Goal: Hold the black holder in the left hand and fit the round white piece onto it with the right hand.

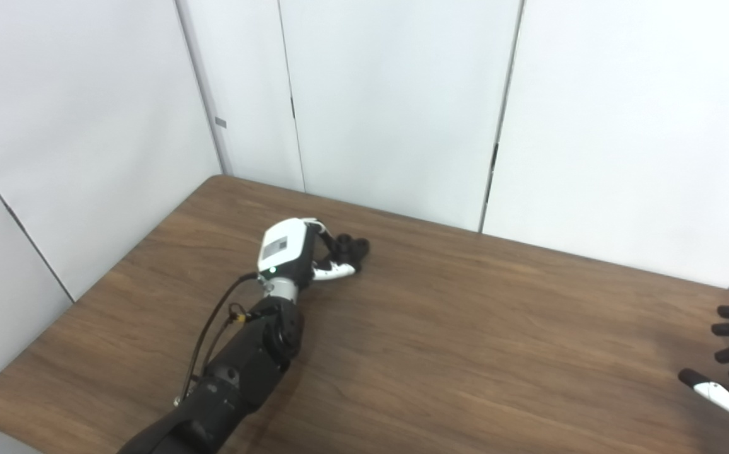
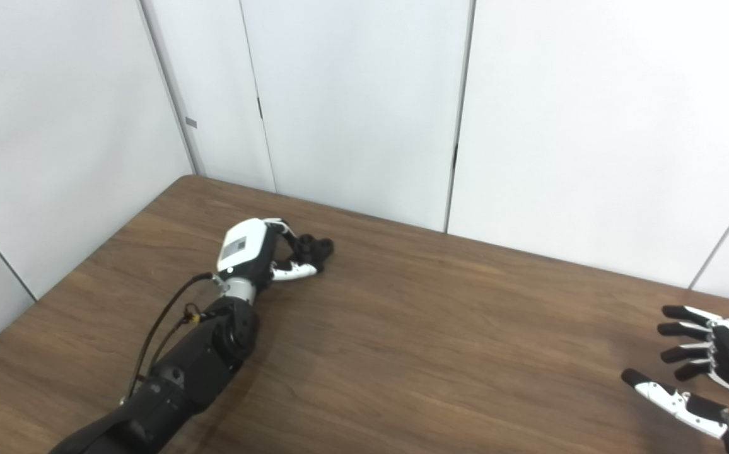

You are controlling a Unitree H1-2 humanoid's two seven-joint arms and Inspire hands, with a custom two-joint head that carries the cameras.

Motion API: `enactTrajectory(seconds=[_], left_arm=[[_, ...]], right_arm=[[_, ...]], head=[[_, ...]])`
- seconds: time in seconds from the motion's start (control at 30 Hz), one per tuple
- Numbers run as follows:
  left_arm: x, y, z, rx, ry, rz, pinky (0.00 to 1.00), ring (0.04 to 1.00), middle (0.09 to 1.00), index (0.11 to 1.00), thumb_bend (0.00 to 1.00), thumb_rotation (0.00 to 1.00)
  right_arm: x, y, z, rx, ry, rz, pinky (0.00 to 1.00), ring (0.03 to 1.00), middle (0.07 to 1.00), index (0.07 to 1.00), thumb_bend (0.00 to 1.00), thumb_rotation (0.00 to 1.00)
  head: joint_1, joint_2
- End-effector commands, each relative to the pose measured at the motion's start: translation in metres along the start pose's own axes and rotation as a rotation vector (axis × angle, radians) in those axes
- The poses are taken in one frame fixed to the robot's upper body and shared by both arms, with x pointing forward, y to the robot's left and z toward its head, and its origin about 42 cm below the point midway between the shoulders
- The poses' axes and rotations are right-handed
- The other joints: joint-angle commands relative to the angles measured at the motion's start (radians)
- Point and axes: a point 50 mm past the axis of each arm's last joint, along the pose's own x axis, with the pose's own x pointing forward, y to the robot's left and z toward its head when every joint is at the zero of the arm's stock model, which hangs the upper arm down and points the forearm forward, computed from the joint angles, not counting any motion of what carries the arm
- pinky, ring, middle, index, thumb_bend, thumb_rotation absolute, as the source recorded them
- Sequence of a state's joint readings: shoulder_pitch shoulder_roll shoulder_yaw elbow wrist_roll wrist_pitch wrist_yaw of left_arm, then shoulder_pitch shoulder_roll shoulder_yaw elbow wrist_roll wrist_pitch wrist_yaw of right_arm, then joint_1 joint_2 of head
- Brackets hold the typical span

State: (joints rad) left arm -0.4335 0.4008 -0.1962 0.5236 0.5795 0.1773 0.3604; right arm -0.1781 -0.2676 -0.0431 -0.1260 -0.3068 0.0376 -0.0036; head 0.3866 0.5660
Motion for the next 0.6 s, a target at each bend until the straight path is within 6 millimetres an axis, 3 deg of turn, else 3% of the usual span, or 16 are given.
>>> enactTrajectory(seconds=[0.0, 0.17, 0.33, 0.57], left_arm=[[0.001, -0.001, 0.015, -0.008, -0.087, -0.028, 0.89, 0.884, 0.822, 0.480, 0.52, 0.06], [-0.008, -0.013, 0.024, -0.089, -0.174, -0.109, 0.82, 0.864, 0.816, 0.482, 0.52, 0.06], [-0.014, -0.018, 0.033, -0.127, -0.269, -0.197, 0.89, 0.904, 0.843, 0.484, 0.52, 0.06], [-0.020, -0.032, 0.044, -0.067, -0.439, -0.340, 0.82, 0.900, 0.867, 0.485, 0.52, 0.07]], right_arm=[[0.012, -0.014, 0.017, -0.031, -0.073, -0.031, 0.41, 0.530, 0.653, 0.702, 0.55, 0.00], [0.012, -0.012, 0.021, -0.026, -0.072, -0.029, 0.42, 0.537, 0.656, 0.705, 0.55, 0.00], [0.012, -0.010, 0.018, -0.016, -0.073, -0.027, 0.42, 0.543, 0.657, 0.709, 0.56, 0.00], [0.013, -0.008, 0.017, 0.022, -0.074, -0.018, 0.43, 0.554, 0.674, 0.711, 0.56, 0.00]], head=[[-0.001, 0.001], [-0.017, 0.005], [-0.031, 0.006], [-0.074, 0.014]])
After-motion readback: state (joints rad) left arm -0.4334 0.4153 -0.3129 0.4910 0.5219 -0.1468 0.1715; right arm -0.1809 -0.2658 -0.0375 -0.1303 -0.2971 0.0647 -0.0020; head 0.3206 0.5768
